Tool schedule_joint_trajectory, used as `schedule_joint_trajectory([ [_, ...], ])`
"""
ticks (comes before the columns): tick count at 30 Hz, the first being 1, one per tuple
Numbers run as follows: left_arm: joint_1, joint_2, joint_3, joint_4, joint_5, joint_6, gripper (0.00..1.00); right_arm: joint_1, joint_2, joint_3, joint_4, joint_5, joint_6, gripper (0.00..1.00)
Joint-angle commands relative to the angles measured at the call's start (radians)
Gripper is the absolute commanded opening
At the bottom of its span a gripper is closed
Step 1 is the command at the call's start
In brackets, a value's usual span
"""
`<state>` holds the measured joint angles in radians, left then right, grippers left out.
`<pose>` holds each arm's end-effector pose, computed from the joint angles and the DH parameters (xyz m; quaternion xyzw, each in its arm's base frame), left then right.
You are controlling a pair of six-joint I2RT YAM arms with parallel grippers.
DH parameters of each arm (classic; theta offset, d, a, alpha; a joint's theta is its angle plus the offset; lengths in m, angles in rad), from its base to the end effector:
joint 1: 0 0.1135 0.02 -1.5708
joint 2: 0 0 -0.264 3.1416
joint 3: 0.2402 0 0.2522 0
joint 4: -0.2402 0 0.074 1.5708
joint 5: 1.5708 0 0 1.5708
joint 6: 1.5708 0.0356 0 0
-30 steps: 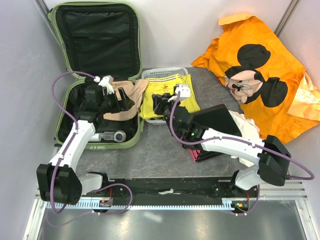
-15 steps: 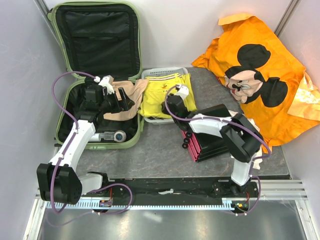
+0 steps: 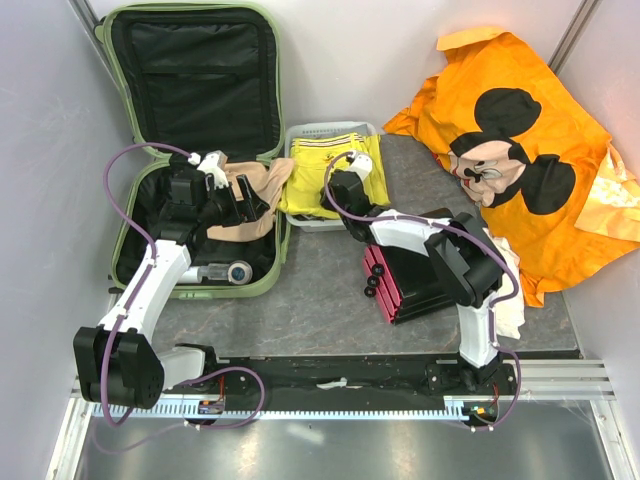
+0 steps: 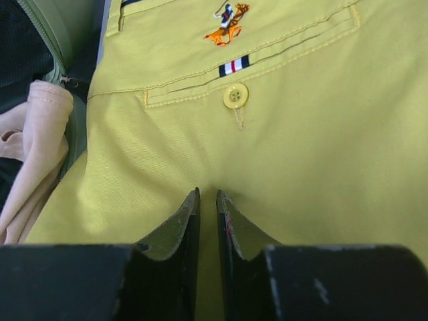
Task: Open, take out, and arrange the luggage
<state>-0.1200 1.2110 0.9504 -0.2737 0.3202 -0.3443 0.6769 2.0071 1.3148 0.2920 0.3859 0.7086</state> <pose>0.2687 -0.0437 0.3006 -0.0175 0.8610 -0.2473 0.4440 0.3646 0.2758 0.2009 0.1189 0.8163 0.2233 0.5193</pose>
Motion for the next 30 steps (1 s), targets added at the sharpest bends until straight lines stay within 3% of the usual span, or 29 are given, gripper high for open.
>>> schedule_joint_trajectory([
  [1,-0.003,-0.007,0.002,0.039,0.036,-0.036,0.89,0.019,-0.021,-0.101,-0.146,0.002,-0.054,0.24],
  [8,-0.004,-0.019,-0.002,0.044,0.031,-0.036,0.89,0.076,-0.056,-0.115,-0.178,0.084,-0.116,0.3],
  [16,-0.004,-0.025,-0.001,0.042,0.026,-0.032,0.89,0.105,-0.214,0.032,-0.171,-0.009,-0.271,0.34],
  [20,-0.004,-0.027,-0.001,0.042,0.029,-0.032,0.89,0.142,-0.269,0.07,-0.224,-0.062,-0.281,0.3],
  [25,-0.004,-0.027,-0.002,0.045,0.039,-0.038,0.89,0.158,-0.236,0.066,-0.287,-0.171,-0.219,0.27],
  [30,-0.004,-0.028,-0.004,0.048,0.037,-0.038,0.89,0.121,-0.101,0.097,-0.415,-0.188,-0.199,0.24],
])
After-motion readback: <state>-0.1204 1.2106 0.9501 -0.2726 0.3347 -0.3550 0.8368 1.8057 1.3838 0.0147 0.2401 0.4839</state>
